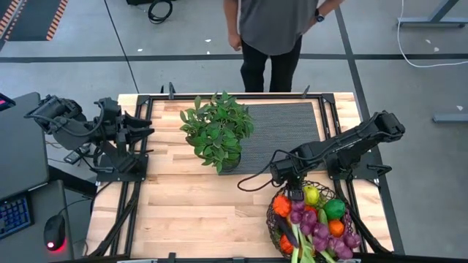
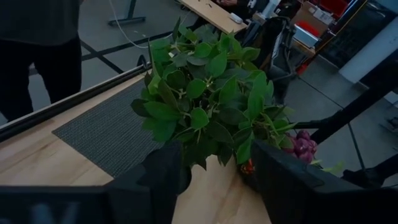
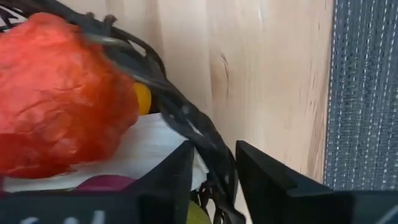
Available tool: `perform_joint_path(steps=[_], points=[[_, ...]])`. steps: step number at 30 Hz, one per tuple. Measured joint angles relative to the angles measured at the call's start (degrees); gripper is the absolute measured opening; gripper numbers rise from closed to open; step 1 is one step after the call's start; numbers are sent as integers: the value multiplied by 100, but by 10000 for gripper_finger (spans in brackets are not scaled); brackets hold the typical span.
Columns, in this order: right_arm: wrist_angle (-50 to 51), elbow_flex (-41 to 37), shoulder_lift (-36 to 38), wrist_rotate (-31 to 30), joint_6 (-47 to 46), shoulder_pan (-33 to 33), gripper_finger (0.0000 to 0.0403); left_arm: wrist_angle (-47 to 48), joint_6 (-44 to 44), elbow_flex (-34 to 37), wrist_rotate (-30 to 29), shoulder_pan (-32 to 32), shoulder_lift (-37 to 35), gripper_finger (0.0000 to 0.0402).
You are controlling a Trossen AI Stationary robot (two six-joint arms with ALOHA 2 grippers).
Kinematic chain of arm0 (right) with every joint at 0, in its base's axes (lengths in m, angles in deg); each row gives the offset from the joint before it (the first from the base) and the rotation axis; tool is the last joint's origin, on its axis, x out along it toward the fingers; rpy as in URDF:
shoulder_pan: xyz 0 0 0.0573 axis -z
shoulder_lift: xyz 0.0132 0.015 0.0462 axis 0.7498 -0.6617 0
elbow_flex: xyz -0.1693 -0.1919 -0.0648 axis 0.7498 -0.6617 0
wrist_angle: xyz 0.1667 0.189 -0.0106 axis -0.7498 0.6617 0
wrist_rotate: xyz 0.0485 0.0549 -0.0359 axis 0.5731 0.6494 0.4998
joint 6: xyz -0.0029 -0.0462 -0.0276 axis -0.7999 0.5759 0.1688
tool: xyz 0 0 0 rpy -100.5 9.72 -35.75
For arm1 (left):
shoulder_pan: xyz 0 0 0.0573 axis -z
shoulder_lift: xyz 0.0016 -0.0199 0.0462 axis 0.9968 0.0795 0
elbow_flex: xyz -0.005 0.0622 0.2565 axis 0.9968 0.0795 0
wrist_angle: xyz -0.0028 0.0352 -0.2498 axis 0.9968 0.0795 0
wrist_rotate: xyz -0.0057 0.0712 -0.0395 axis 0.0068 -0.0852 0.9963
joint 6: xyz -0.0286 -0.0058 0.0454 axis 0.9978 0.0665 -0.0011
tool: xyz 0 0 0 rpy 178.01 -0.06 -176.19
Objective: Build produce basket
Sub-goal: Move the brown wire basket to the top right corner of the table
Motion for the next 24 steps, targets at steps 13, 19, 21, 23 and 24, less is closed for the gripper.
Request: perform_joint_path(steps=[13, 19, 21, 23, 24], points=[[-34, -178, 0, 68, -328, 227, 36, -29, 4, 0, 0, -2, 0, 186], [-39, -160, -2, -112, -238, 405, 33, -136, 4, 0, 0, 0, 0, 185], [36, -154, 0, -113, -100, 462, 35, -142, 4, 0, 0, 0, 0, 182], [187, -154, 0, -175, -48, 541, 36, -144, 24, 0, 0, 0, 0, 181], [287, -154, 9, -215, -35, 589, 35, -144, 39, 0, 0, -2, 0, 181]])
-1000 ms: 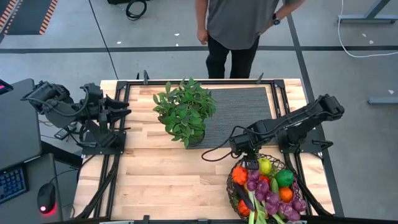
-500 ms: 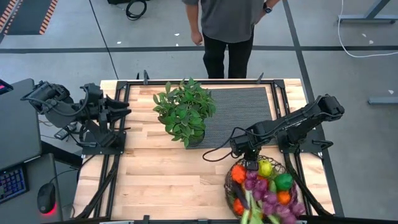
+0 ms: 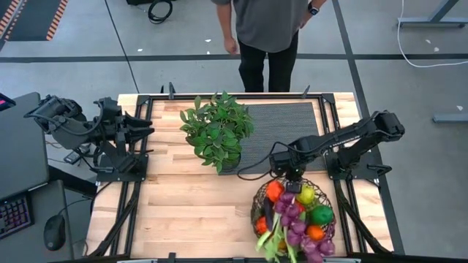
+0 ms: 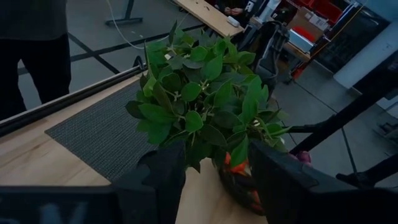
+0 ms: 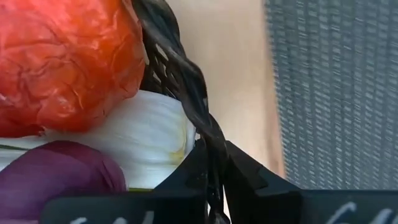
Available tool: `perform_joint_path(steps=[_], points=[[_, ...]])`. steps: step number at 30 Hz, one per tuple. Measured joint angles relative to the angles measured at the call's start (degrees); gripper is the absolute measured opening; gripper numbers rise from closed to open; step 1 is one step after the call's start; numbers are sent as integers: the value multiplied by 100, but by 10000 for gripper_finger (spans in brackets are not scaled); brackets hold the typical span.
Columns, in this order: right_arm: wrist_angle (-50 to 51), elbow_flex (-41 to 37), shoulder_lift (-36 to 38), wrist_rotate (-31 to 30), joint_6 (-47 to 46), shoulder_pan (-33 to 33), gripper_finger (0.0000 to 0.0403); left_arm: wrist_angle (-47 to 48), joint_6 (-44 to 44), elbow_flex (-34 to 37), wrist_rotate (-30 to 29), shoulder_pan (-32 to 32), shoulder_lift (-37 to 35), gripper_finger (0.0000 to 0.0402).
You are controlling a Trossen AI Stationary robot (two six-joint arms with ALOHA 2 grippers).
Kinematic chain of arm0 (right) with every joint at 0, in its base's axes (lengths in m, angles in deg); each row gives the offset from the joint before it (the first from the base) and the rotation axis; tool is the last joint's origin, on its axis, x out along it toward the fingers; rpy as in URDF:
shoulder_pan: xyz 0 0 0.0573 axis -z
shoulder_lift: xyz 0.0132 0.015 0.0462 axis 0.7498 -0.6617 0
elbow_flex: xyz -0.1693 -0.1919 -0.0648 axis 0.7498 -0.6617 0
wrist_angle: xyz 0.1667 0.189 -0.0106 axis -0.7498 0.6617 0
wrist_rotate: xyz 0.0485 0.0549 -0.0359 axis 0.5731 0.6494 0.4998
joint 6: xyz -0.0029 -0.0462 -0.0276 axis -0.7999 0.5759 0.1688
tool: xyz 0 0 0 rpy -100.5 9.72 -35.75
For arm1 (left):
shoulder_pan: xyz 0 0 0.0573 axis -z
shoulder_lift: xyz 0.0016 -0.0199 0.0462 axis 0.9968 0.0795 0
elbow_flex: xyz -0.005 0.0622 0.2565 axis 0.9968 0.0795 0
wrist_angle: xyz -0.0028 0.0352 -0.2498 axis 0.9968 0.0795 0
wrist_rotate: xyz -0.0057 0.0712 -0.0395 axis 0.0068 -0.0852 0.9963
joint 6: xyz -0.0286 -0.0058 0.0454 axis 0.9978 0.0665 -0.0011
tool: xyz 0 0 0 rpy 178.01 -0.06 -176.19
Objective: Build produce basket
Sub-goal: Move the brown wire basket to the top right corner of the table
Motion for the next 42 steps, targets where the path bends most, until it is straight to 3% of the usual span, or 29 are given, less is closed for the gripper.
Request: perform_joint_path(steps=[11, 27, 42], points=[[509, -3, 312, -748, -22, 932, 33, 0, 6, 0, 0, 0, 0, 177], [875, -7, 1151, -1507, 209, 3113, 33, 0, 9, 0, 204, 0, 0, 172], [875, -7, 1117, -1756, -96, 4825, 37, 0, 129, 0, 367, 0, 0, 172]])
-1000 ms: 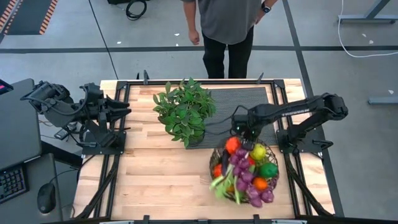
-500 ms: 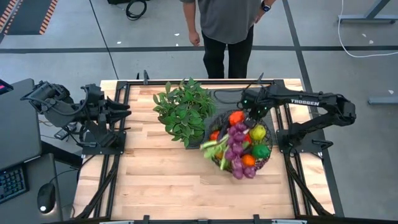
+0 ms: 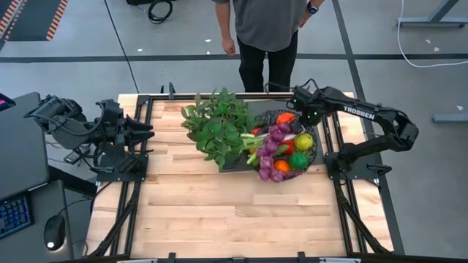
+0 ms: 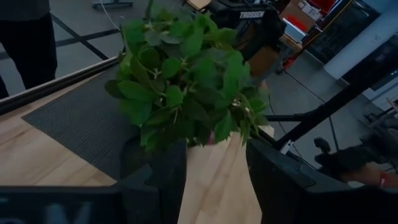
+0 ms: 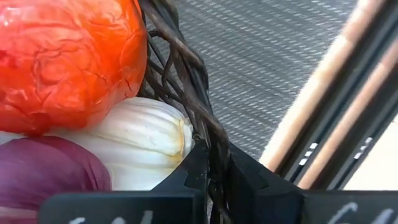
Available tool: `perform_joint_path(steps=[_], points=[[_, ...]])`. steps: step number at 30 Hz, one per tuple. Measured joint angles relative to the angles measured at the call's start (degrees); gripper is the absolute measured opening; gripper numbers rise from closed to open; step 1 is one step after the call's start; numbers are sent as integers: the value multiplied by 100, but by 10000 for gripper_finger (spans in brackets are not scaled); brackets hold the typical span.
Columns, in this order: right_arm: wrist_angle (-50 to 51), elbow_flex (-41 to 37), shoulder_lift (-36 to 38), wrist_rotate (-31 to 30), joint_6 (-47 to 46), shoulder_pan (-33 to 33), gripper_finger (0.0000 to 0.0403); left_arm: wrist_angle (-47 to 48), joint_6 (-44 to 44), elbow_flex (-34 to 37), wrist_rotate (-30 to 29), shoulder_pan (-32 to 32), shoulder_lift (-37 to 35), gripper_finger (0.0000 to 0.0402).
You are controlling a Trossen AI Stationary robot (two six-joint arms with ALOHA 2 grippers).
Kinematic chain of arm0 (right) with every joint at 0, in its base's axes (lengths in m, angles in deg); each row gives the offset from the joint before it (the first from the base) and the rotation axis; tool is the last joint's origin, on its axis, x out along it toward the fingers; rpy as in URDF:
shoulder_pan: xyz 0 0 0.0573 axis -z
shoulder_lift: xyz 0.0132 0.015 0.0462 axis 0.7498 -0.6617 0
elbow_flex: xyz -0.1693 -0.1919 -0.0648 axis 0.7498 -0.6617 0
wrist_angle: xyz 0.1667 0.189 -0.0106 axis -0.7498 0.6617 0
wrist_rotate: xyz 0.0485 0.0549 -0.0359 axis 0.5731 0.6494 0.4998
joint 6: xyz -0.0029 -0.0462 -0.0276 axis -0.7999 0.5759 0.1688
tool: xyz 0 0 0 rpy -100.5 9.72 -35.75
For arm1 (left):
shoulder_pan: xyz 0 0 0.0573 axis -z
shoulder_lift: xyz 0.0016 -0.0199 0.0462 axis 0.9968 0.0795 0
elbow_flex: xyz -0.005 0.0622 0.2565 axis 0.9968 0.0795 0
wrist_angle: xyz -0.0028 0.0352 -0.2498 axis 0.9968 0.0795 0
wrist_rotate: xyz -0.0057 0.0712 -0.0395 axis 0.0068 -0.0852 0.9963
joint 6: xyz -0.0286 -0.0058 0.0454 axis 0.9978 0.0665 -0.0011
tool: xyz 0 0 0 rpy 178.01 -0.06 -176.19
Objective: Build produce basket
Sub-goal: Move the brown wire basket to the top right corner of the table
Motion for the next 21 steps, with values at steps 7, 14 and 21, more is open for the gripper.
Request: perform_joint_path(steps=[7, 14, 21], points=[[-200, 0, 30, 56, 15, 441, 38, 0, 28, 0, 20, 0, 0, 172], [-385, 0, 83, -108, -287, 674, 37, 0, 138, 0, 22, 0, 0, 172], [-408, 0, 85, -349, -639, 934, 37, 0, 142, 0, 22, 0, 0, 172]])
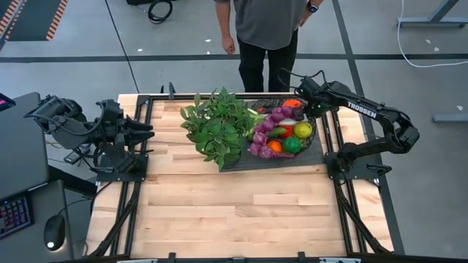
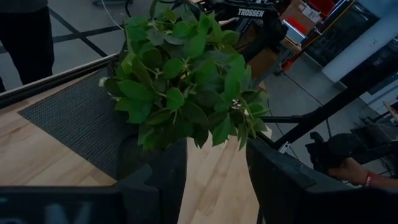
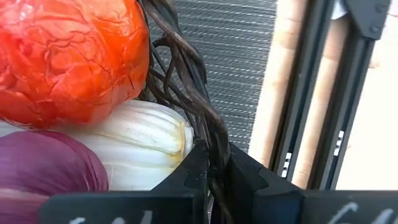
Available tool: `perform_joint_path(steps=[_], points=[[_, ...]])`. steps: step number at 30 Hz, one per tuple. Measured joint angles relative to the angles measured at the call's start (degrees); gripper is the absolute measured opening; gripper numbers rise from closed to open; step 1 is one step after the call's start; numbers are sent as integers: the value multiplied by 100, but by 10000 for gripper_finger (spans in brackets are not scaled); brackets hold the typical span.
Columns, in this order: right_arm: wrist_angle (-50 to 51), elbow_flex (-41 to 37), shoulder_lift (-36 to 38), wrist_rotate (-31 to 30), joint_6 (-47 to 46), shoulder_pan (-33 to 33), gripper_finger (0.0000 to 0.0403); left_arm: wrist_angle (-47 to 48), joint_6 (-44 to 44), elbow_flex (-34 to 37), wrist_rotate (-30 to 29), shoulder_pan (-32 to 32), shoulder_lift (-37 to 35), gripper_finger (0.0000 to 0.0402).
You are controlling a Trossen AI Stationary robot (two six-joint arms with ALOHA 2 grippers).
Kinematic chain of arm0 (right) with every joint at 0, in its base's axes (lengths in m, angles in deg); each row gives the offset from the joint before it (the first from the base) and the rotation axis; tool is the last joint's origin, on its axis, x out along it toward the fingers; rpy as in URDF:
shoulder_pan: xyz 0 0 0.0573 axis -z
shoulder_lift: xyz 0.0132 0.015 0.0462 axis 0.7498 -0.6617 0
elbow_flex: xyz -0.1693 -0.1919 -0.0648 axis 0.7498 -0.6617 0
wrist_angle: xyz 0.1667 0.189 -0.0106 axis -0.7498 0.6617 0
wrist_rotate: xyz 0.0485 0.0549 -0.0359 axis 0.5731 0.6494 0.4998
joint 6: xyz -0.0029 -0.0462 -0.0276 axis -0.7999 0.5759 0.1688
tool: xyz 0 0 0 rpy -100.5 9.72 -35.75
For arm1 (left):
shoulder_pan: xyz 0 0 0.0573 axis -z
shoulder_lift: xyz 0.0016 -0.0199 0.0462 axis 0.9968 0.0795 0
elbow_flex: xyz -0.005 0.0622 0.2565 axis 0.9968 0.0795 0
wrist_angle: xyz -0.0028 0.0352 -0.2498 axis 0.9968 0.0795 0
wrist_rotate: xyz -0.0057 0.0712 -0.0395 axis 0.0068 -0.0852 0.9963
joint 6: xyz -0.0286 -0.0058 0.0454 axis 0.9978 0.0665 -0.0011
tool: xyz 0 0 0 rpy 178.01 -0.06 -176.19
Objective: Build produce basket
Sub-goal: Move the brown wire basket to the top right corner of the table
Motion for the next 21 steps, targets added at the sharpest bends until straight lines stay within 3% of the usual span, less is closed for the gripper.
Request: perform_joint_path(steps=[8, 12, 21], points=[[9, 0, 0, -107, -196, 105, 65, 0, 35, 0, 0, 0, 9, 172], [67, 0, 0, -108, -190, 109, 106, 0, 35, 0, 0, 2, 11, 172], [207, 0, 1, 514, -69, 98, 213, 0, 26, 0, 0, 4, 11, 172]])
